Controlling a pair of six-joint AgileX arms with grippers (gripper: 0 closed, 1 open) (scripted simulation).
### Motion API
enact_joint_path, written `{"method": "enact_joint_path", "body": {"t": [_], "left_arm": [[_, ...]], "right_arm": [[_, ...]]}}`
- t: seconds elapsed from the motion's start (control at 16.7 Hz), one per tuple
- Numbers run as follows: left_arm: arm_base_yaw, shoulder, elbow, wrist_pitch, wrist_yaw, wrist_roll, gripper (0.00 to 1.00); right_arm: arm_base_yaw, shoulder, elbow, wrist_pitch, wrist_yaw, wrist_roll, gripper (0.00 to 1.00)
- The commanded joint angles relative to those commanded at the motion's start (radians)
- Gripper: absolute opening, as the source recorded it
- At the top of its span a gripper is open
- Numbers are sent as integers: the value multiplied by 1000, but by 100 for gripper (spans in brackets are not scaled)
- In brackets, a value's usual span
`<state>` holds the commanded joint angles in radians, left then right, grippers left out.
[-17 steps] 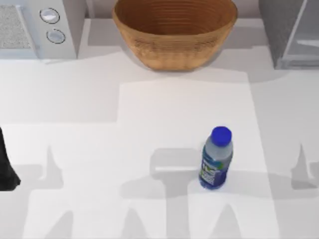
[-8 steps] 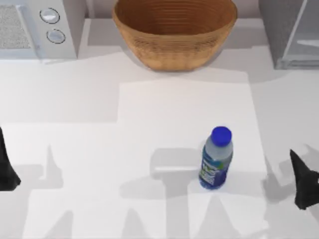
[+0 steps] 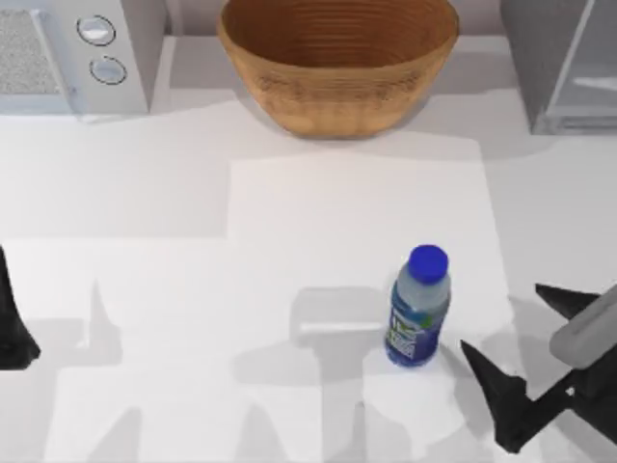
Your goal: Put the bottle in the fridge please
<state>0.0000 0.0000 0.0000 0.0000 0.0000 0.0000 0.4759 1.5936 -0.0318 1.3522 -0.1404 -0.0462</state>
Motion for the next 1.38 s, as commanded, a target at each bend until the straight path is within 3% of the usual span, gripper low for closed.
{"method": "enact_joint_path", "body": {"t": [0.42,0.84,1.38], "left_arm": [[0,0,0,0,0,0,100],[0,0,0,0,0,0,100],[0,0,0,0,0,0,100]], "right_arm": [[100,323,46,335,-32,14,100],[103,335,61,333,-29,15,100],[153,441,281,221,19,25,100]]}}
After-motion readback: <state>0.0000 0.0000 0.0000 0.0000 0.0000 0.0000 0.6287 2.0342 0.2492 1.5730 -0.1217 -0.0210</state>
